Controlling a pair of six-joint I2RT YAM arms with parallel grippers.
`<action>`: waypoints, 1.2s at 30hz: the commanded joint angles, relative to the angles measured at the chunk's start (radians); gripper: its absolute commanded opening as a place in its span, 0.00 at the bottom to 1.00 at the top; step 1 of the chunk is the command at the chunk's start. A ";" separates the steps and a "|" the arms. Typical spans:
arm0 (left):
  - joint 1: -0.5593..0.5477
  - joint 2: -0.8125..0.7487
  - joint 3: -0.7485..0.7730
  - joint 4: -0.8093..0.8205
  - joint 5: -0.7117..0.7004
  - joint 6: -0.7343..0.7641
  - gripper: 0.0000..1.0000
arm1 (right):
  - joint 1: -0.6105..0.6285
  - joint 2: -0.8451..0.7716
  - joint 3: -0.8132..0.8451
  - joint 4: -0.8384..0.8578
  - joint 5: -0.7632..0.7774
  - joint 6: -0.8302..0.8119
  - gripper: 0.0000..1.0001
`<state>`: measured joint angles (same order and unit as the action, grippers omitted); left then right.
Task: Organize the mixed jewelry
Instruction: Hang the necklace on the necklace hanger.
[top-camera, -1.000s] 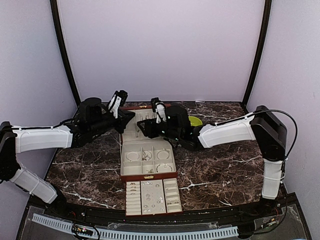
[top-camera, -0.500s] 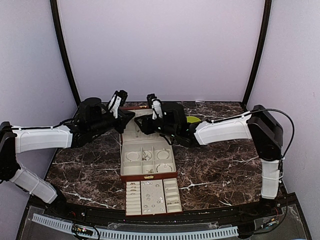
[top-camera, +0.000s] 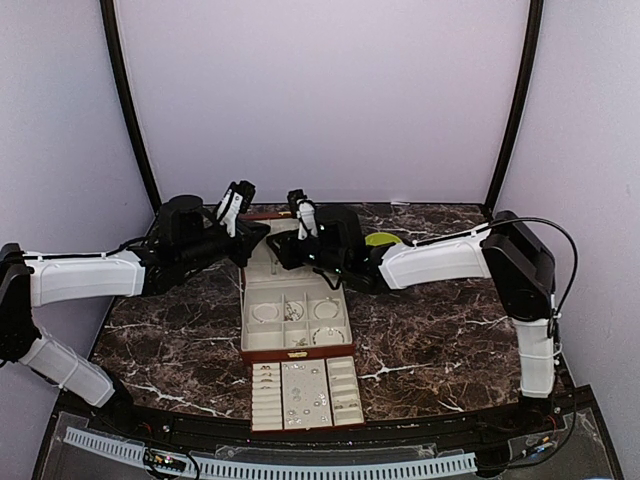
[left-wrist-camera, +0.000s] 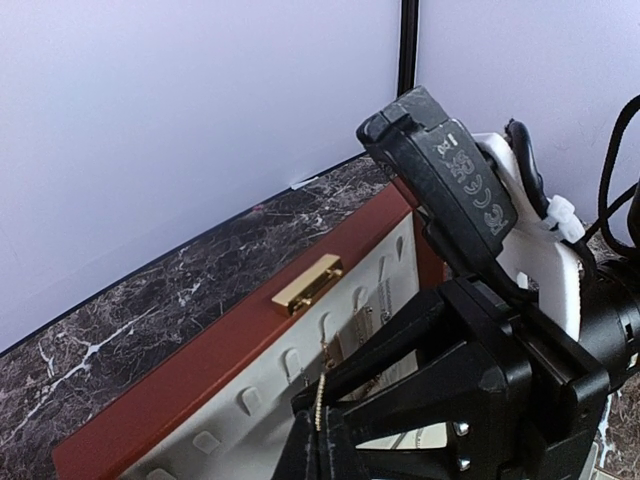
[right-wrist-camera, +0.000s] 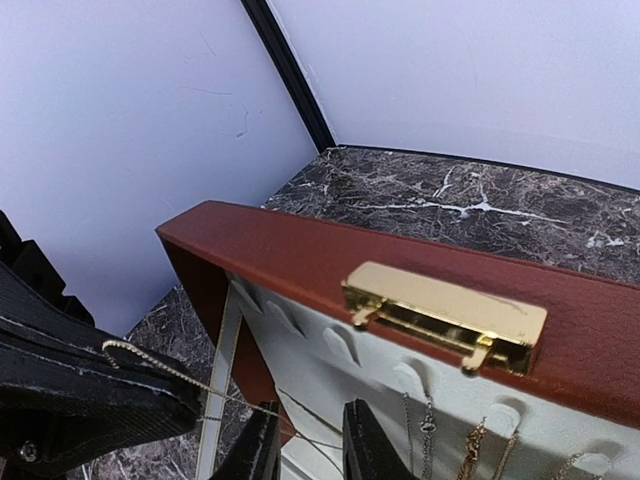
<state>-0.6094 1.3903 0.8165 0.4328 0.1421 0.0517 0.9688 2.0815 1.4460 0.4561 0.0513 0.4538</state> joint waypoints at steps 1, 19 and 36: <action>0.003 -0.027 0.026 -0.008 0.004 0.003 0.00 | 0.007 0.019 0.028 0.036 -0.004 0.001 0.21; 0.010 0.026 0.082 -0.122 -0.206 -0.047 0.00 | 0.003 -0.068 -0.052 0.028 0.108 0.016 0.00; 0.019 0.104 0.154 -0.176 -0.177 -0.149 0.00 | 0.004 -0.047 0.043 -0.089 0.145 0.036 0.00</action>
<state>-0.5976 1.4944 0.9386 0.2806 -0.0383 -0.0685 0.9688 2.0495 1.4422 0.3859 0.1726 0.4755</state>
